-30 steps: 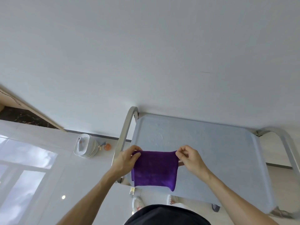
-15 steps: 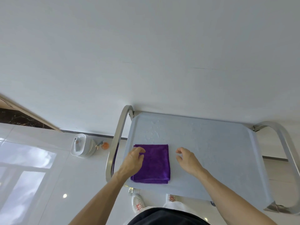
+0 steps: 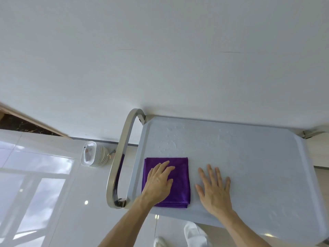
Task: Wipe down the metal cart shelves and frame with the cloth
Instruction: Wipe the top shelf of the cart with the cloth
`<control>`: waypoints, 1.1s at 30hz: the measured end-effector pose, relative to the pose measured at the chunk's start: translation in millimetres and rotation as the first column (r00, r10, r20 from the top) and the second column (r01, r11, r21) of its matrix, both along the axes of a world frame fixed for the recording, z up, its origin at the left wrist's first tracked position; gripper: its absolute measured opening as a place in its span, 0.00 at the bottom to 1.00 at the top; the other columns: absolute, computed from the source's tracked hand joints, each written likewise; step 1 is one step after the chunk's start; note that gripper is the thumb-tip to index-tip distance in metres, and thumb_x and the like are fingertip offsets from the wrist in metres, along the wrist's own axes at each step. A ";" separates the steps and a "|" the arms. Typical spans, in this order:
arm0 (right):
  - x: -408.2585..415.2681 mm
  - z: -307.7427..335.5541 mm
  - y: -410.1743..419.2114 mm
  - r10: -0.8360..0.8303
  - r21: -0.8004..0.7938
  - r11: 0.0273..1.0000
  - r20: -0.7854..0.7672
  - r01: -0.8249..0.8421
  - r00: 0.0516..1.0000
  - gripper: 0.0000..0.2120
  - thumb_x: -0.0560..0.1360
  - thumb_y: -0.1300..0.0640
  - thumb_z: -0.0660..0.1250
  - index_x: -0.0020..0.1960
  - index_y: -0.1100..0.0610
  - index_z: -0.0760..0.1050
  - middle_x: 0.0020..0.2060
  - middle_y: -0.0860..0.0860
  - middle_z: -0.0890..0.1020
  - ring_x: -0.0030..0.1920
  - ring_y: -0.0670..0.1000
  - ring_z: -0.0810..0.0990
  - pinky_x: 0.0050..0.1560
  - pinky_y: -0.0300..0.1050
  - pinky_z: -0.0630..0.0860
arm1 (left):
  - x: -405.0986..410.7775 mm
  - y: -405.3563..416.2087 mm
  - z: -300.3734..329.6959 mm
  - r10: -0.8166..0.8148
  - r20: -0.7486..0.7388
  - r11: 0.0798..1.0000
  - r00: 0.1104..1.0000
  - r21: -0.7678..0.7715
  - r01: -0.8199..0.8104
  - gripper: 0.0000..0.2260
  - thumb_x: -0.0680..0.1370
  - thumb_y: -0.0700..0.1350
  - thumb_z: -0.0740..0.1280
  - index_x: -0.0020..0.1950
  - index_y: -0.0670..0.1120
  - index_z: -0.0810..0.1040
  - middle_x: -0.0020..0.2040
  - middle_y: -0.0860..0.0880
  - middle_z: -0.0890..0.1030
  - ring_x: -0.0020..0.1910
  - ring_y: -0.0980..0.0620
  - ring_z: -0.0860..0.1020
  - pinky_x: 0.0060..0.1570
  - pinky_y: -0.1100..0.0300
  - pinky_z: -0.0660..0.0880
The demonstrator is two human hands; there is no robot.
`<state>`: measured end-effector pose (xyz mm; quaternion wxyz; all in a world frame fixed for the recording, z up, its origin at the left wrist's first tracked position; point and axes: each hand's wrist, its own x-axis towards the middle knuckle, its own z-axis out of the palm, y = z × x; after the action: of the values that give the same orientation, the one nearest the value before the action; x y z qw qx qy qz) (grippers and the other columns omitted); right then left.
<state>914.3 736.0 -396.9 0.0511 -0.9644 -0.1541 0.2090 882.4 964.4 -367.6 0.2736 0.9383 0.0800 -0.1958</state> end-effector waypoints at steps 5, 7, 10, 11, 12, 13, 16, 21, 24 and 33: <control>-11.1 -22.7 -2.6 -0.035 0.028 0.999 0.102 0.033 0.994 0.30 0.81 0.38 0.46 0.76 0.49 0.66 0.77 0.54 0.64 0.77 0.60 0.62 0.71 0.73 0.58 | 7.1 -4.2 -26.7 -0.093 0.041 0.985 0.995 0.147 0.086 0.25 0.83 0.52 0.58 0.79 0.59 0.56 0.81 0.55 0.50 0.80 0.49 0.45 0.78 0.42 0.42; -14.8 -36.6 -4.1 -0.027 0.026 0.999 0.175 0.023 0.984 0.29 0.80 0.39 0.49 0.77 0.49 0.64 0.78 0.53 0.62 0.78 0.59 0.59 0.72 0.72 0.56 | 8.9 -9.0 -38.5 -0.108 0.076 0.975 0.991 0.202 0.091 0.25 0.83 0.57 0.54 0.80 0.61 0.52 0.81 0.56 0.46 0.80 0.48 0.44 0.76 0.40 0.39; -15.6 -52.6 -4.1 -0.025 0.006 1.000 0.253 0.024 0.967 0.29 0.80 0.38 0.50 0.78 0.48 0.61 0.79 0.52 0.60 0.79 0.58 0.56 0.73 0.71 0.54 | 1.4 -15.3 -60.5 -0.151 0.125 0.950 0.981 0.293 0.109 0.29 0.81 0.65 0.47 0.81 0.60 0.47 0.81 0.55 0.44 0.80 0.45 0.41 0.74 0.36 0.36; -16.5 -58.1 -4.9 -0.020 -0.002 1.000 0.276 0.022 0.961 0.30 0.80 0.38 0.50 0.79 0.47 0.60 0.79 0.52 0.60 0.79 0.58 0.56 0.74 0.70 0.53 | -3.3 -17.1 -67.9 -0.171 0.144 0.938 0.975 0.328 0.116 0.30 0.81 0.66 0.46 0.81 0.59 0.47 0.82 0.54 0.45 0.80 0.44 0.42 0.74 0.34 0.37; -17.4 -61.6 -5.9 -0.019 -0.007 1.000 0.291 0.022 0.956 0.30 0.80 0.37 0.50 0.79 0.47 0.59 0.79 0.52 0.59 0.79 0.57 0.55 0.74 0.70 0.52 | -7.3 -18.3 -74.4 -0.186 0.167 0.926 0.968 0.359 0.116 0.30 0.81 0.67 0.46 0.81 0.58 0.48 0.82 0.53 0.47 0.80 0.43 0.44 0.74 0.33 0.40; -17.9 -64.3 -6.7 -0.021 -0.009 1.000 0.309 0.025 0.951 0.30 0.80 0.37 0.50 0.79 0.47 0.59 0.79 0.52 0.59 0.79 0.57 0.55 0.74 0.70 0.52 | -9.6 -18.6 -79.7 -0.195 0.192 0.917 0.962 0.383 0.109 0.30 0.81 0.67 0.46 0.81 0.57 0.49 0.82 0.52 0.49 0.80 0.42 0.45 0.74 0.32 0.43; -16.9 -69.1 -6.2 -0.023 -0.006 1.000 0.346 0.027 0.938 0.30 0.80 0.37 0.49 0.79 0.46 0.58 0.79 0.52 0.59 0.80 0.57 0.55 0.75 0.69 0.50 | -10.1 -16.4 -88.0 -0.216 0.222 0.907 0.951 0.406 0.111 0.31 0.81 0.68 0.46 0.81 0.56 0.51 0.82 0.51 0.52 0.80 0.41 0.47 0.74 0.32 0.46; -18.4 -70.5 -5.6 -0.035 0.006 0.999 0.354 0.035 0.935 0.29 0.81 0.37 0.48 0.79 0.45 0.58 0.79 0.51 0.59 0.80 0.56 0.54 0.75 0.68 0.50 | -26.7 -6.3 -89.4 -0.228 0.212 0.899 0.950 0.421 0.121 0.31 0.81 0.68 0.47 0.81 0.57 0.51 0.82 0.51 0.52 0.80 0.42 0.48 0.74 0.32 0.47; -18.6 -70.9 -5.8 -0.048 0.025 0.999 0.361 0.042 0.931 0.29 0.80 0.38 0.50 0.79 0.46 0.59 0.79 0.51 0.59 0.80 0.56 0.55 0.75 0.69 0.50 | -56.4 11.2 -90.3 -0.226 0.216 0.896 0.950 0.429 0.116 0.31 0.80 0.68 0.47 0.81 0.58 0.50 0.82 0.52 0.52 0.80 0.42 0.49 0.75 0.33 0.48; -18.1 -70.9 -6.4 -0.060 0.046 0.998 0.350 0.047 0.935 0.29 0.80 0.37 0.48 0.79 0.44 0.57 0.80 0.50 0.58 0.80 0.56 0.54 0.75 0.69 0.49 | -12.6 37.2 -88.5 -0.021 0.225 0.879 0.974 0.468 -0.089 0.31 0.80 0.70 0.45 0.80 0.59 0.53 0.81 0.52 0.56 0.80 0.44 0.51 0.74 0.33 0.46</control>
<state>896.1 729.6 -467.8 0.0463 -0.9889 -0.1382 0.0294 869.7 1001.7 -456.1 0.0459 0.9910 0.1109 -0.0586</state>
